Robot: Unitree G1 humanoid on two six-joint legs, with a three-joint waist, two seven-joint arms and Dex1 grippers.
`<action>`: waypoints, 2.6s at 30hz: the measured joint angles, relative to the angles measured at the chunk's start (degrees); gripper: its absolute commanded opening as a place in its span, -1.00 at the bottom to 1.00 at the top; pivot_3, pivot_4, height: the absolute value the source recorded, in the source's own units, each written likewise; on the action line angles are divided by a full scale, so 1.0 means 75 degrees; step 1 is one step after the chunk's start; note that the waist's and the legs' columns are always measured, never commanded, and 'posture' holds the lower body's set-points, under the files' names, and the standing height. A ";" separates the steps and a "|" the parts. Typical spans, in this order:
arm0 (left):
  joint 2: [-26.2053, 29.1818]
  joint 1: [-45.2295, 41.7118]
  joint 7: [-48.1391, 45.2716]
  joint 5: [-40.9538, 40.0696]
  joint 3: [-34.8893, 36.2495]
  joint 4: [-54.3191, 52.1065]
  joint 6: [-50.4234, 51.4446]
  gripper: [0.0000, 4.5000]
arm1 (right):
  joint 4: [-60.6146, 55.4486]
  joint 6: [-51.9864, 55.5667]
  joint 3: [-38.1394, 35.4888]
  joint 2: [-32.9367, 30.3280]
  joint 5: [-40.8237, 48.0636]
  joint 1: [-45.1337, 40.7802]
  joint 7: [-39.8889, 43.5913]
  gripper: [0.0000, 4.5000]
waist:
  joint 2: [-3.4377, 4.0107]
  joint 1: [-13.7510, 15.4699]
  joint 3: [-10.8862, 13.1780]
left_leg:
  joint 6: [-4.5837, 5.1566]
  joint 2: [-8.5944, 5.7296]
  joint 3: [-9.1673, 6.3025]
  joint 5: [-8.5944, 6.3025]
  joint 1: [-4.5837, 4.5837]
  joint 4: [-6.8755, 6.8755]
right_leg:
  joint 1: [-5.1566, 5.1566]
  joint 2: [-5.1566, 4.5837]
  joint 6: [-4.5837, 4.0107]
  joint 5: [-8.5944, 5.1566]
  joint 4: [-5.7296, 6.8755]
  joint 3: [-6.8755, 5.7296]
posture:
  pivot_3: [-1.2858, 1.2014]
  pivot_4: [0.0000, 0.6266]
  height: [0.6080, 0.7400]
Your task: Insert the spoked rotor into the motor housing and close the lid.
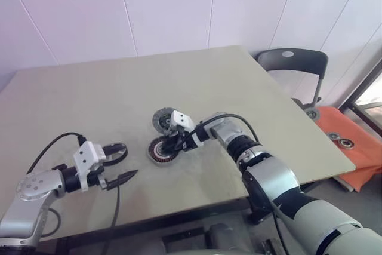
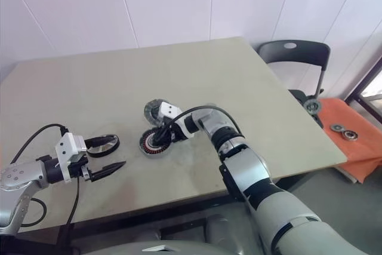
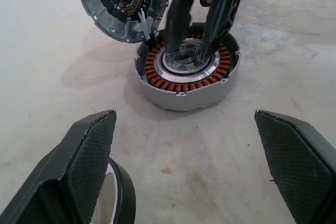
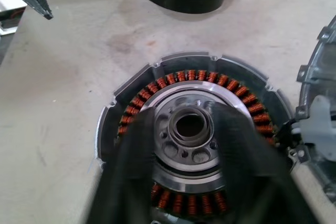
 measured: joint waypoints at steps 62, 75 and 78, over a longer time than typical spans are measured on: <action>-0.0062 -0.0112 0.0077 0.0009 -0.0195 0.0059 -0.0013 1.00 | -0.0278 -0.0460 0.0167 0.0042 0.0002 0.0300 -0.0233 -0.99 | -0.0008 -0.0012 -0.0005 | 0.0000 0.0000 -0.0001 0.0000 0.0004 -0.0003 | 0.0004 0.0000 0.0001 -0.0001 -0.0003 0.0000 | 0.03 -1.00 1.00; -0.0102 -0.0105 0.0091 0.0011 -0.0205 0.0060 -0.0017 1.00 | -0.0423 -0.0003 0.0253 0.0027 0.0080 0.0292 0.0228 -0.99 | -0.0009 -0.0010 -0.0006 | 0.0000 0.0000 -0.0001 0.0000 0.0005 -0.0017 | 0.0000 -0.0001 -0.0001 0.0000 -0.0007 0.0000 | 0.03 -1.00 1.00; -0.0103 -0.0097 0.0097 0.0010 -0.0206 0.0059 -0.0017 1.00 | -0.0428 0.0023 0.0252 0.0049 0.0084 0.0293 0.0206 -0.99 | -0.0010 -0.0021 -0.0007 | 0.0000 0.0000 -0.0001 0.0000 0.0006 -0.0018 | 0.0000 0.0000 0.0001 0.0000 -0.0007 0.0000 | 0.03 -1.00 1.00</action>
